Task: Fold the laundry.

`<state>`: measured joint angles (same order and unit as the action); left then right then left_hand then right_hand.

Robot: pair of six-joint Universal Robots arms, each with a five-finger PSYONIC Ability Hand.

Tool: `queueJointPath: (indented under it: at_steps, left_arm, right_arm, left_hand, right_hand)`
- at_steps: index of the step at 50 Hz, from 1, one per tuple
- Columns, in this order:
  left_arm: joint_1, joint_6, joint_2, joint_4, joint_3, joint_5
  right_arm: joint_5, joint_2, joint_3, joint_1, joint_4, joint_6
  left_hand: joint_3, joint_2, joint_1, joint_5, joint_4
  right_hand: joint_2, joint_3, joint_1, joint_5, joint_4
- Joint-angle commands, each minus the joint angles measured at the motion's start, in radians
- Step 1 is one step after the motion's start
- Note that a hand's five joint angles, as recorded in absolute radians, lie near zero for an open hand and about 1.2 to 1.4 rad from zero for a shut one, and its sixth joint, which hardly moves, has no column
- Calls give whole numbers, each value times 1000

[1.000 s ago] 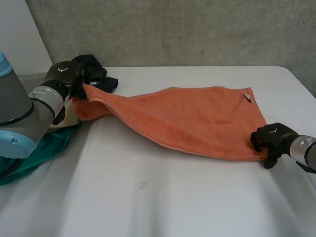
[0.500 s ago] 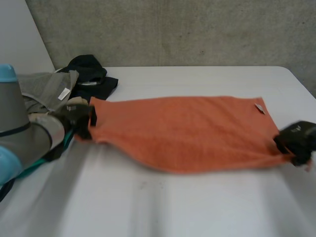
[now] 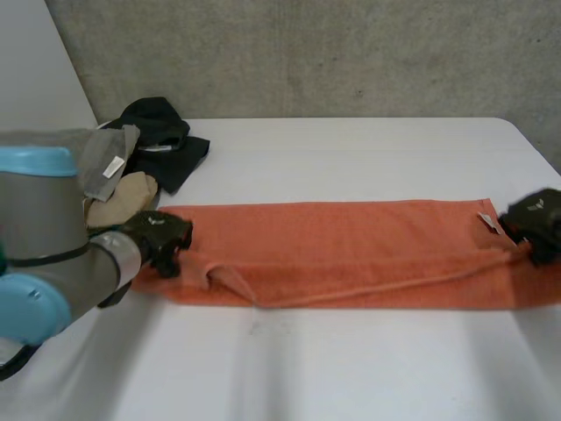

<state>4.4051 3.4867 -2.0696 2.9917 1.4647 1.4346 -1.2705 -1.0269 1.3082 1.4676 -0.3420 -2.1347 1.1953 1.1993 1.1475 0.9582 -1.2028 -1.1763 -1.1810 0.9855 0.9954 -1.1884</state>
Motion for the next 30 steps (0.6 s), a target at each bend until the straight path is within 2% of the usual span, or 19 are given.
queueJointPath:
  at_steps: [1, 7, 16, 17, 18, 19, 21, 22, 24, 30]
  left_arm:
    - [-4, -69, -124, 50, -161, 42]
    - [-19, -77, -190, 121, -257, 141]
    - [-47, -66, -302, 174, -371, 158]
    - [-53, -66, -313, 176, -377, 153]
    - [-58, -66, -316, 179, -377, 153]
    - [-62, -67, -317, 184, -377, 153]
    - [-70, -64, -313, 202, -377, 152]
    - [-72, -66, -308, 210, -377, 153]
    - [-72, -67, -294, 219, -376, 153]
    - [-72, -64, -169, 222, -295, 147]
  right_arm:
    - [-6, 145, -148, 68, 222, -36]
    - [-58, 269, -256, 109, 392, -27]
    - [-84, 465, -458, 157, 409, -27]
    - [-87, 485, -474, 165, 413, -27]
    - [-89, 490, -480, 168, 416, -27]
    - [-93, 495, -486, 171, 417, -27]
    - [-112, 492, -503, 177, 434, -40]
    - [-116, 487, -501, 180, 445, -47]
    - [-125, 470, -500, 185, 468, -65]
    - [-116, 306, -408, 178, 491, -235]
  left_hand:
    - [201, 197, 249, 264, -193]
    - [201, 197, 249, 264, -193]
    - [201, 197, 249, 264, -193]
    - [-98, -102, -50, -35, 105]
    - [-540, -544, -492, -477, 547]
    - [-1009, -1013, -962, -947, 1017]
    - [-951, -955, -903, -888, 958]
    - [-1021, -1025, -973, -958, 1028]
    - [-1021, -1025, -973, -958, 1028]
    - [-1021, -1025, -973, -958, 1028]
  right_hand:
    - [-220, -215, 411, 226, -208]
    - [-220, -215, 411, 226, -208]
    - [-220, -215, 411, 226, -208]
    - [497, 502, -306, -490, 509]
    - [1002, 1006, -811, -995, 1014]
    - [1002, 1006, -811, -995, 1014]
    - [1002, 1006, -811, -995, 1014]
    - [1002, 1006, -811, -995, 1014]
    - [1002, 1006, -811, -995, 1014]
    - [1002, 1006, -811, -995, 1014]
